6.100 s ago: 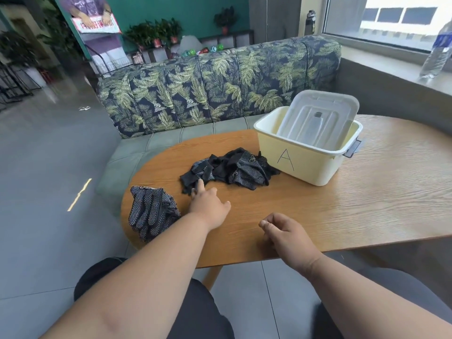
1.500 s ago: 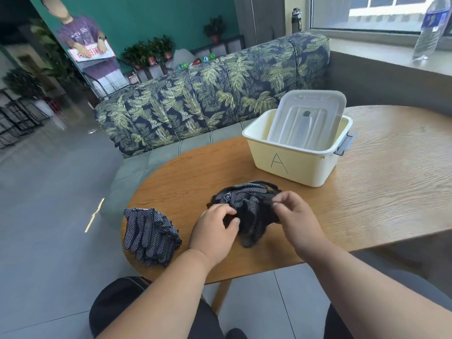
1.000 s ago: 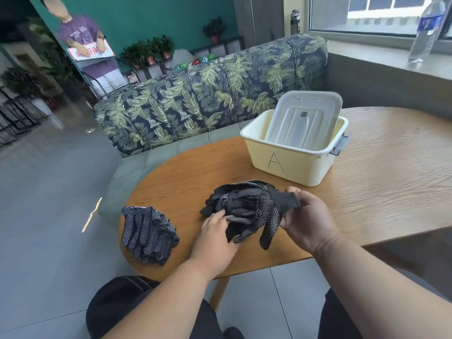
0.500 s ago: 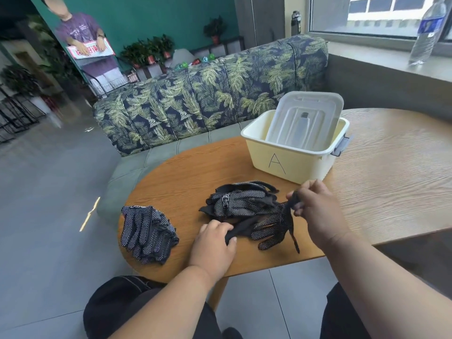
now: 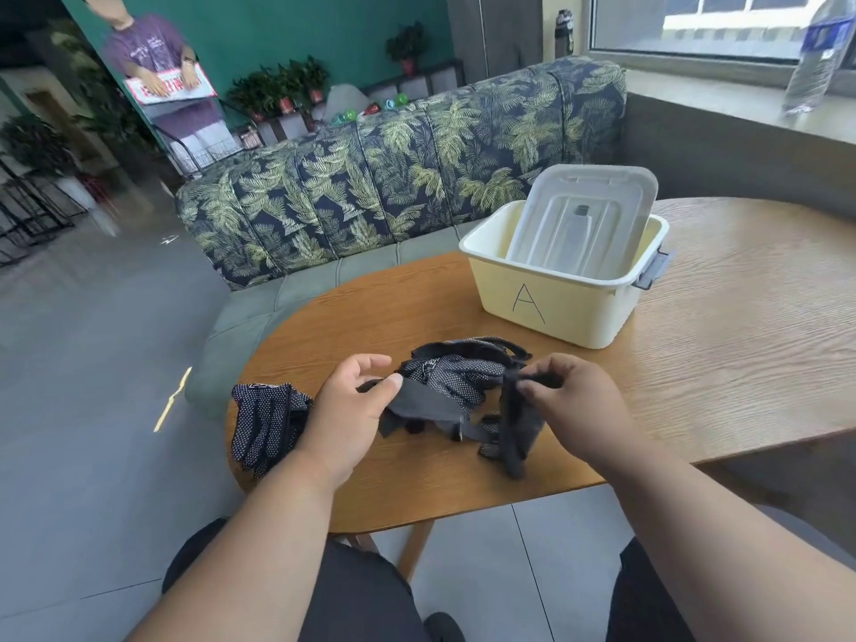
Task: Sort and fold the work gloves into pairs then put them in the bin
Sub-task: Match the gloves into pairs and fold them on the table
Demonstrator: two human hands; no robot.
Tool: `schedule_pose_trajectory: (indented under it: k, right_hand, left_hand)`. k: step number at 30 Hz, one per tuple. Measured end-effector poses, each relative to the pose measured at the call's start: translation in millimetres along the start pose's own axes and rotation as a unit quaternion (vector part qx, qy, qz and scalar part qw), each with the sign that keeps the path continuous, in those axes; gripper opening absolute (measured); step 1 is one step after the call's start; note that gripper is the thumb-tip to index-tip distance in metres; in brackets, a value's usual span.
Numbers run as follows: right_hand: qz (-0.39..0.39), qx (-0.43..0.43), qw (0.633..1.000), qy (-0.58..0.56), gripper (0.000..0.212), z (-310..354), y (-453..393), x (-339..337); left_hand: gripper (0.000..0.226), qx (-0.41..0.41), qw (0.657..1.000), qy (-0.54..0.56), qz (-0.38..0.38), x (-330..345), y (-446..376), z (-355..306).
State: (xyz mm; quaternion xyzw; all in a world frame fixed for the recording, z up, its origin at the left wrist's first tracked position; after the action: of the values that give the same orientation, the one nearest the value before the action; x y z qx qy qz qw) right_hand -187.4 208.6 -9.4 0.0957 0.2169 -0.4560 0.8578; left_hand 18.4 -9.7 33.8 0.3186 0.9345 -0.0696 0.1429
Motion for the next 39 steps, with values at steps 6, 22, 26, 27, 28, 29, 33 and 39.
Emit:
schedule_pose_trajectory:
  k: [6,22,26,27,28,29,33,39]
  right_hand:
    - [0.054,0.019,0.978,-0.203,0.017,13.0,10.0,14.2]
    - [0.075,0.149,0.929,-0.33,0.011,-15.9,7.5,23.3]
    - [0.07,0.154,0.925,-0.341,0.011,-19.0,5.4,24.8]
    - [0.073,0.153,0.922,-0.348,0.013,-19.9,5.0,26.3]
    - [0.076,0.149,0.922,-0.348,0.021,-21.0,4.0,27.7]
    - [0.08,0.141,0.926,-0.341,0.03,-21.1,3.1,28.4]
    - [0.097,0.128,0.947,-0.28,0.04,-21.1,4.4,31.8]
    - [0.08,0.121,0.966,-0.214,0.011,-22.3,6.5,27.2]
  left_hand:
    - [0.011,-0.116,0.991,0.019,0.065,0.6,7.6,28.3]
    - [0.05,-0.028,0.984,-0.117,0.128,-9.4,11.5,-19.2]
    - [0.052,0.032,0.986,-0.125,0.107,-13.0,7.0,-26.8]
    - [0.051,0.05,0.986,-0.126,0.096,-14.1,6.6,-30.2]
    - [0.051,0.063,0.985,-0.136,0.084,-15.5,6.7,-32.9]
    - [0.051,0.074,0.983,-0.15,0.072,-16.6,6.7,-34.7]
    - [0.051,0.08,0.981,-0.169,0.045,-15.6,9.0,-31.4]
    - [0.043,-0.019,0.98,-0.185,0.078,-10.3,6.5,4.7]
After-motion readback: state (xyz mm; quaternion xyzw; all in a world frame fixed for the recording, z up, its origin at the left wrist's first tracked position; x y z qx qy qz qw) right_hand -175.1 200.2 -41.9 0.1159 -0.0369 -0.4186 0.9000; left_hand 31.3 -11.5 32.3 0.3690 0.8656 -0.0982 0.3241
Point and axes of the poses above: each hand's wrist, its own y-axis away from the middle knuckle, its own x-axis out of the palm, z = x × y, the point moved 10 cm from there along -y, towards the middle knuckle, and after that the axes turned 7 degrees about y, right-handed, at the moved point
